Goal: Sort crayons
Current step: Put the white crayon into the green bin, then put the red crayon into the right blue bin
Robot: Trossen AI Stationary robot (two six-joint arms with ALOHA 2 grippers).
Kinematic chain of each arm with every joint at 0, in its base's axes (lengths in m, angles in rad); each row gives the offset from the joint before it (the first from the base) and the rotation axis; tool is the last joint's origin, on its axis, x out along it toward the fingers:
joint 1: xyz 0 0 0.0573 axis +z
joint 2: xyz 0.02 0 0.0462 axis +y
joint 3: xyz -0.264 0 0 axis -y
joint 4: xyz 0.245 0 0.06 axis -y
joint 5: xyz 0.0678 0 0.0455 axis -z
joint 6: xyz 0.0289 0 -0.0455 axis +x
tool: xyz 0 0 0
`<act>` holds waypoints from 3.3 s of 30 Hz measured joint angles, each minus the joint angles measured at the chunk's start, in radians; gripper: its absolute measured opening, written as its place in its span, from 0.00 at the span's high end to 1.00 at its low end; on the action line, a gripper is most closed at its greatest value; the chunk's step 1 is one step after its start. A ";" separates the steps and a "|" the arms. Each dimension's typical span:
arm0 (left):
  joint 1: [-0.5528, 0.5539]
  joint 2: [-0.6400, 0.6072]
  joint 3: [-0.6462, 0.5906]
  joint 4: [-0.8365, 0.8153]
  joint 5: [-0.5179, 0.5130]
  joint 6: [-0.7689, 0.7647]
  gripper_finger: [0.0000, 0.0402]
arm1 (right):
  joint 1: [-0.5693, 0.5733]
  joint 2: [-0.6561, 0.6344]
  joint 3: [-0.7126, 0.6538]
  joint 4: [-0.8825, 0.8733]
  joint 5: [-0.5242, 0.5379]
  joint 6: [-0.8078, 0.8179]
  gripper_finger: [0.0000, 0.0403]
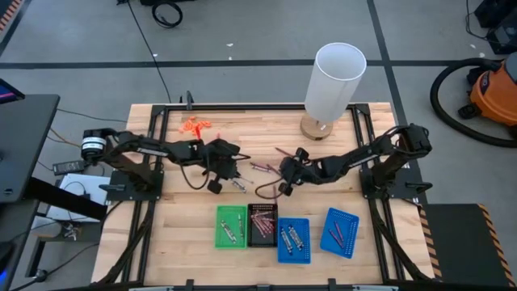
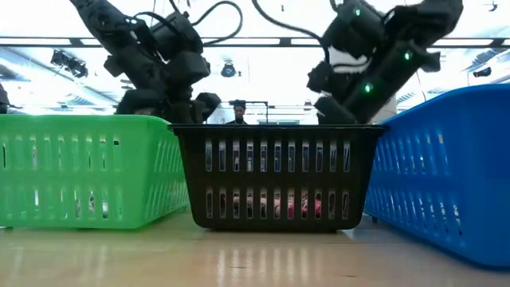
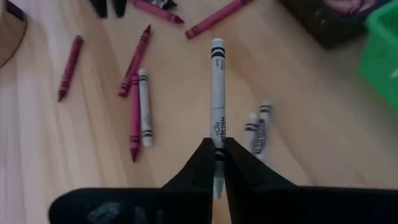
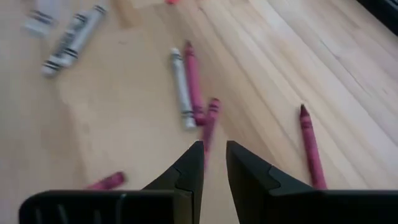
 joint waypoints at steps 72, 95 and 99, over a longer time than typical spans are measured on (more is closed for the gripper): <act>-0.526 -0.024 0.005 -0.146 -0.222 -0.349 0.77 | -0.526 0.000 0.040 -0.001 -0.266 -0.135 0.71; -0.525 -0.029 0.138 -0.405 -0.341 -0.354 0.67 | -0.503 0.000 0.040 0.003 -0.280 -0.165 0.71; -0.538 -0.046 0.155 -0.434 -0.421 -0.355 0.67 | -0.507 0.000 0.046 -0.006 -0.304 -0.167 0.71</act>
